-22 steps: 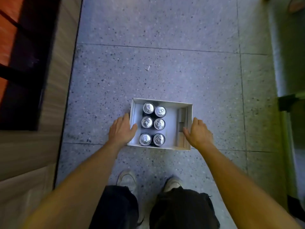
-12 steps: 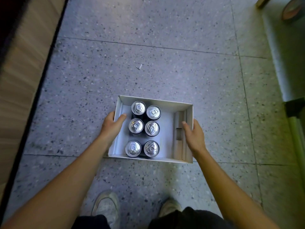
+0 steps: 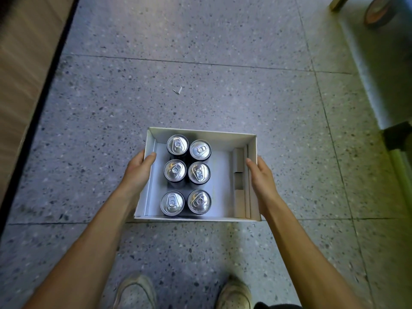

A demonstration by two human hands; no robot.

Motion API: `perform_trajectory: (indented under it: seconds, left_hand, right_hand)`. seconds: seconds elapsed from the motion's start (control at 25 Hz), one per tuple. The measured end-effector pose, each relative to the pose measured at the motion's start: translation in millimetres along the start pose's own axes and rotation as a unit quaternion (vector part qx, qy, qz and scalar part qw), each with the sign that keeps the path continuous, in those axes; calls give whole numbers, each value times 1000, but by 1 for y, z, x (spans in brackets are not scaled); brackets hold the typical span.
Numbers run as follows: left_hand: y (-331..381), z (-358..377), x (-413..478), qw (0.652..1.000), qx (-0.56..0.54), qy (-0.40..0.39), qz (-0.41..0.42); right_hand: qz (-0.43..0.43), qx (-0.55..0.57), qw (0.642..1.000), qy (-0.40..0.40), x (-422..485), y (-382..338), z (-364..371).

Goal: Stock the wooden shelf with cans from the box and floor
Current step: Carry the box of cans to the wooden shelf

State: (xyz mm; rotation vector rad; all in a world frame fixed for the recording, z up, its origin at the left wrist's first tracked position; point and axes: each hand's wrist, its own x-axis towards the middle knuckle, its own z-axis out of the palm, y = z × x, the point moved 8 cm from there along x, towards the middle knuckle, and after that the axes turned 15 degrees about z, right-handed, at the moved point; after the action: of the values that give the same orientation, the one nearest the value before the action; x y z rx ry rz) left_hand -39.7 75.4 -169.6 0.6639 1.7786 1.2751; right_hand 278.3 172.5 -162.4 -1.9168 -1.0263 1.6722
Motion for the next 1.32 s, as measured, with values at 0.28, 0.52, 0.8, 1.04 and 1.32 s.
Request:
perform_trajectory:
  seconds: [0.28, 0.52, 0.8, 1.04, 1.32]
  left_hand:
    - [26, -2, -8, 1000, -20, 1, -15]
    - [141, -11, -29, 1000, -15, -7, -15]
    - [376, -41, -103, 999, -24, -15, -45]
    - [597, -74, -161, 999, -21, -18, -20]
    - [778, -84, -201, 999, -21, -24, 24]
  right_hand:
    - [0, 2, 1000, -3, -16, -30, -11]
    - [7, 6, 1000, -8, -81, -115, -37]
    - [31, 18, 999, 15, -250, -294, -94]
    - [18, 45, 999, 7, -391, -455, -140]
    - [-12, 54, 998, -24, -487, -599, -179]
